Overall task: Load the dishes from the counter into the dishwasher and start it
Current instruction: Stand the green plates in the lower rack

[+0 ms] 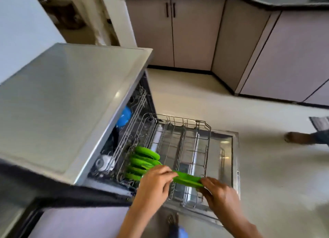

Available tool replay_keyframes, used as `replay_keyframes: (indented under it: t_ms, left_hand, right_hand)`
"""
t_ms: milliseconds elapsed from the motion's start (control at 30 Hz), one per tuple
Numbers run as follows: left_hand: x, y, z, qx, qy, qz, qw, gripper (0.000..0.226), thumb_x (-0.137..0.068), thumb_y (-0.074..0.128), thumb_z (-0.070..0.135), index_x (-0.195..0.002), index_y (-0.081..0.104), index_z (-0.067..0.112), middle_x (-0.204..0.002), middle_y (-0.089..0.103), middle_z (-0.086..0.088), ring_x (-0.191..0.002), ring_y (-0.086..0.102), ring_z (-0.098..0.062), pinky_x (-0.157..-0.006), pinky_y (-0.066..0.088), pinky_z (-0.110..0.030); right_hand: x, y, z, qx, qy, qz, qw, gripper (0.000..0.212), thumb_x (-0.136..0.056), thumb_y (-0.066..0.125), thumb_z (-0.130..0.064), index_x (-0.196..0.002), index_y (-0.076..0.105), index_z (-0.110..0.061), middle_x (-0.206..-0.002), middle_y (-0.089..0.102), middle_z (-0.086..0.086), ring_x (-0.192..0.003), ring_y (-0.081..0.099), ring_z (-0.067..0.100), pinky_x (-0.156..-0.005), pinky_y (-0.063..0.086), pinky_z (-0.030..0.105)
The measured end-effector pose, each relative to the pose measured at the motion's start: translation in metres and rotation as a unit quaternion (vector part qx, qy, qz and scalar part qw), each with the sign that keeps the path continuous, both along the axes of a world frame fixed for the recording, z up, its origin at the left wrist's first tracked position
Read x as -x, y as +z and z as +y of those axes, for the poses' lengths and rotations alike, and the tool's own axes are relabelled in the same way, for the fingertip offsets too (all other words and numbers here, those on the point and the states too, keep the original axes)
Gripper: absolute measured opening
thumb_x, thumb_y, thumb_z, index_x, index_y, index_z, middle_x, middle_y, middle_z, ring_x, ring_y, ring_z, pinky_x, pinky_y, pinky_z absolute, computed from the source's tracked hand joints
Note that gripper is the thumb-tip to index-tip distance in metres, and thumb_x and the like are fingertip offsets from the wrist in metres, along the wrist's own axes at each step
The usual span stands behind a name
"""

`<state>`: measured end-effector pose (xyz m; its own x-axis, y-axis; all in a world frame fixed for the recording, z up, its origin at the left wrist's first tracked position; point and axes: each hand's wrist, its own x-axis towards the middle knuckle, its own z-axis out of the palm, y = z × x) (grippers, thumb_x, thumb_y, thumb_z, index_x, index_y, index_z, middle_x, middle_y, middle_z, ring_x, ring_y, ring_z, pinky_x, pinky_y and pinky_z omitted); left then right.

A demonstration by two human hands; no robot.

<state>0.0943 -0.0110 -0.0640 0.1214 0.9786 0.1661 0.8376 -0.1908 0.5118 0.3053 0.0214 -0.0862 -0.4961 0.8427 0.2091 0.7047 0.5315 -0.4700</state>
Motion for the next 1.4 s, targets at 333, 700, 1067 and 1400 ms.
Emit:
replay_keyframes:
  t_ms: [333,700,1067,1400]
  left_hand:
    - [0.068,-0.208,0.085,0.089,0.111,0.037,0.989,0.033,-0.085,0.055,0.024,-0.112,0.067,0.011,-0.111,0.066,-0.002,-0.098,0.062,-0.021,-0.087,0.048,-0.031]
    - [0.124,-0.308,0.134,0.304,0.09,0.249,0.915,0.068,-0.097,0.028,0.053,-0.146,-0.007,0.022,-0.152,-0.019,-0.007,-0.143,-0.012,-0.025,-0.115,-0.005,-0.044]
    - [0.123,-0.317,0.148,0.322,0.098,0.268,0.903,0.064,-0.098,0.025,0.05,-0.15,-0.001,0.023,-0.156,-0.014,-0.001,-0.143,-0.013,-0.02,-0.115,-0.01,-0.04]
    - [0.125,-0.335,0.145,0.26,0.122,0.242,0.927,0.072,-0.065,0.08,0.043,-0.127,0.058,0.013,-0.139,0.046,-0.008,-0.127,0.046,-0.029,-0.103,0.03,-0.05]
  right_hand:
    - [0.03,-0.18,0.101,0.084,-0.142,-0.015,0.986,0.026,-0.064,0.082,-0.006,-0.077,0.066,-0.021,-0.051,0.059,-0.001,-0.039,0.053,0.025,-0.033,0.04,0.031]
    - [0.115,-0.257,0.18,0.166,-0.09,0.059,0.98,0.009,-0.079,0.067,-0.021,-0.081,0.062,-0.014,-0.057,0.058,0.004,-0.052,0.052,0.031,-0.045,0.039,0.03]
    - [0.195,-0.297,0.247,0.284,-0.004,0.098,0.954,0.014,-0.084,0.064,-0.012,-0.095,0.064,-0.004,-0.08,0.066,0.019,-0.082,0.061,0.035,-0.062,0.031,0.029]
    - [0.224,-0.327,0.255,0.337,0.02,0.092,0.937,0.011,-0.081,0.065,-0.006,-0.089,0.063,0.001,-0.073,0.056,0.016,-0.071,0.049,0.022,-0.062,0.026,0.023]
